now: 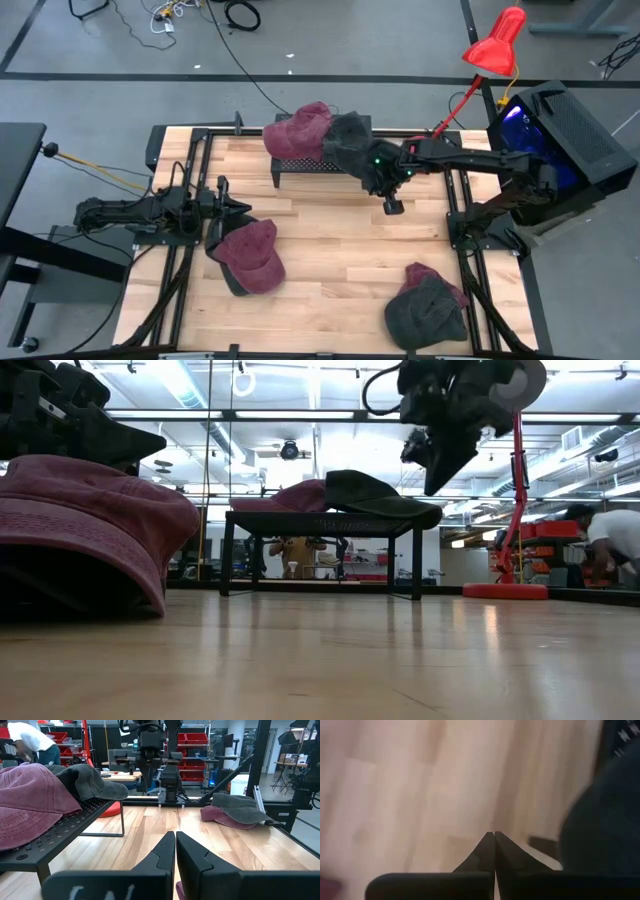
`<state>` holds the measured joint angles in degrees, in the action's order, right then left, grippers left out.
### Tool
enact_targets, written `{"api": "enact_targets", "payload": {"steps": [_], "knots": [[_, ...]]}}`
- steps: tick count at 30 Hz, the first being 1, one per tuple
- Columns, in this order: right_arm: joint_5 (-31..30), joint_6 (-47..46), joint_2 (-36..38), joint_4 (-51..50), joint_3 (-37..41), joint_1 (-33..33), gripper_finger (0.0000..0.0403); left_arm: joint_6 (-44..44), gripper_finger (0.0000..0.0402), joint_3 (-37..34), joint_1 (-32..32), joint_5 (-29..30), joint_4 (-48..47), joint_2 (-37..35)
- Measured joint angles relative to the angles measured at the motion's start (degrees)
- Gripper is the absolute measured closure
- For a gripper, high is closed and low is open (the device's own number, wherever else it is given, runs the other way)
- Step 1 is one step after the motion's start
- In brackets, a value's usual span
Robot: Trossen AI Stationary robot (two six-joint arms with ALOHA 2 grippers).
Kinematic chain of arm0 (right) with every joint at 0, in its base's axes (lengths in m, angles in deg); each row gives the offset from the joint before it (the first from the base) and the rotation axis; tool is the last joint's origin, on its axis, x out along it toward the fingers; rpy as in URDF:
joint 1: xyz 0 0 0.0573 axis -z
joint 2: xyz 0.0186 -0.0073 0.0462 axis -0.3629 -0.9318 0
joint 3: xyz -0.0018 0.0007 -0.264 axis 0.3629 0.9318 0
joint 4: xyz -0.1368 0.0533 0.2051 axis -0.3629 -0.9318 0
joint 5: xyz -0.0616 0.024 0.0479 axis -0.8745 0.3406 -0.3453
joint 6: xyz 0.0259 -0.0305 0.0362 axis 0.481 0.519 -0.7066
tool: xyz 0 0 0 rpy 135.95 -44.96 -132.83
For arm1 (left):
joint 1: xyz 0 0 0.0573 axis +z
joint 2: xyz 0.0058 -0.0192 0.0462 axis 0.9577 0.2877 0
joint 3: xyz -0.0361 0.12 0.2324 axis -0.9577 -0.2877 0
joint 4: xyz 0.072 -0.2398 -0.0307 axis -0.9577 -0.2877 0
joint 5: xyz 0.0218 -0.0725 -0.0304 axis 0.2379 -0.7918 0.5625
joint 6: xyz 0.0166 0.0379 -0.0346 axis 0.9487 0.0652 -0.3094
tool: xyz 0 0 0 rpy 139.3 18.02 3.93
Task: Pick & Place hat
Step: Put the middle black cap on the shelf
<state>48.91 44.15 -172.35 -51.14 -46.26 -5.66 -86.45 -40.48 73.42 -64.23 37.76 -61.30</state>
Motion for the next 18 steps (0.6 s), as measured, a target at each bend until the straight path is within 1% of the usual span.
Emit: {"api": "enact_targets", "payload": {"steps": [3,9,12,18], "knots": [[-4.42,-0.16,0.0,-0.57,0.18,0.02,0.0402,0.02,0.0381,-0.02,0.02,0.0,0.0,0.0],[-8.78,-0.25,0.0,-4.12,0.18,0.09,0.0402,0.0,0.0381,0.0,0.0,0.0,0.0,0.0],[-11.56,-1.52,0.0,-4.21,0.18,0.38,0.0403,0.02,0.0381,-0.02,0.02,0.0,0.0,0.0],[-14.9,-2.98,0.0,-4.28,0.18,1.58,0.0403,0.02,0.0381,-0.02,0.02,0.0,0.0,0.0]]}}
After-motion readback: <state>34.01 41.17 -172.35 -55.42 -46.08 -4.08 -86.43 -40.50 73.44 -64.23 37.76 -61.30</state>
